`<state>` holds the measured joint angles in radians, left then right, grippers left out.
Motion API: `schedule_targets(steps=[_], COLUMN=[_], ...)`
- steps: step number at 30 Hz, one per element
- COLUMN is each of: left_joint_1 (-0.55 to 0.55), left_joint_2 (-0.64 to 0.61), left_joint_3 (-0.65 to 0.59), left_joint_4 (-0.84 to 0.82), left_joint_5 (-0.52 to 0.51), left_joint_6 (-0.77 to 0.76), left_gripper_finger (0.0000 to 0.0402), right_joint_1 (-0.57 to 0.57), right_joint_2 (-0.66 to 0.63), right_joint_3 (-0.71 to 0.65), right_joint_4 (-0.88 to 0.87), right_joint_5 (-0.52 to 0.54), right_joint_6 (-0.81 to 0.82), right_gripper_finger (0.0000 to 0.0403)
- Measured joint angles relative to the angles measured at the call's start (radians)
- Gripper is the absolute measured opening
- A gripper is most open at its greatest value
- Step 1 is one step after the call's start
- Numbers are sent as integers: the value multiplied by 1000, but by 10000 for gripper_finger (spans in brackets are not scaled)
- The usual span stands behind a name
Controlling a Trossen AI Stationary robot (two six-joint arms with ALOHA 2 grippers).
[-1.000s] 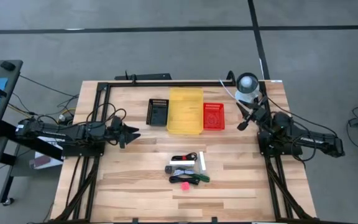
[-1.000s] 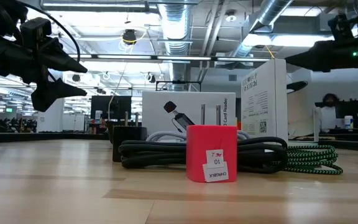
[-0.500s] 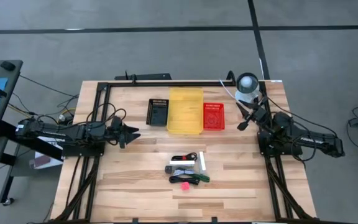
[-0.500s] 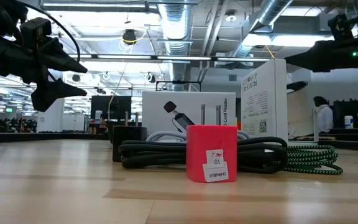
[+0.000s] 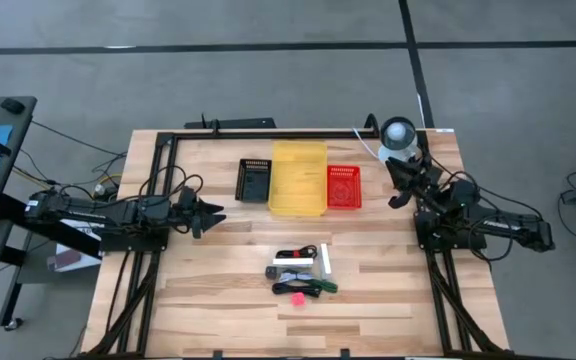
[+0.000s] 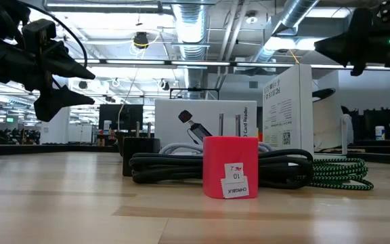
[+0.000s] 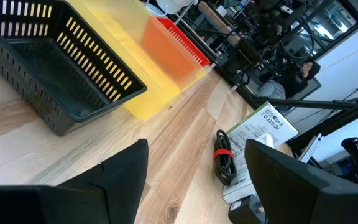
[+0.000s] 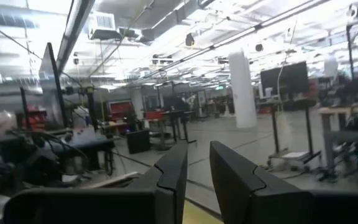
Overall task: Pick and place items into bin
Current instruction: Put the right card reader box into the red bin
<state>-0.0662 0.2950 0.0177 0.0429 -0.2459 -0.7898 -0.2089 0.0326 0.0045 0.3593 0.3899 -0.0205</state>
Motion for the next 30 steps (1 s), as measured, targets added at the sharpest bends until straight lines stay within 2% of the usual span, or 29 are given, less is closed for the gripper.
schedule_targets(steps=[3, 9, 13, 21, 30], left_joint_1=[0, 0, 0, 0, 0], left_joint_2=[0, 0, 0, 0, 0], left_joint_3=[0, 0, 0, 0, 0], left_joint_4=[0, 0, 0, 0, 0], left_joint_5=[0, 0, 0, 0, 0], left_joint_6=[0, 0, 0, 0, 0], left_gripper_finger=[258, 258, 258, 258, 258], right_joint_1=[0, 0, 12, 90, 157], right_joint_2=[0, 0, 0, 50, 229], right_joint_3=[0, 43, 75, 146, 284], right_joint_4=[-6, -72, -105, -138, -134], right_joint_5=[-16, -203, -262, -269, -261], right_joint_6=[49, 50, 49, 37, -32], right_gripper_finger=[66, 66, 67, 107, 162])
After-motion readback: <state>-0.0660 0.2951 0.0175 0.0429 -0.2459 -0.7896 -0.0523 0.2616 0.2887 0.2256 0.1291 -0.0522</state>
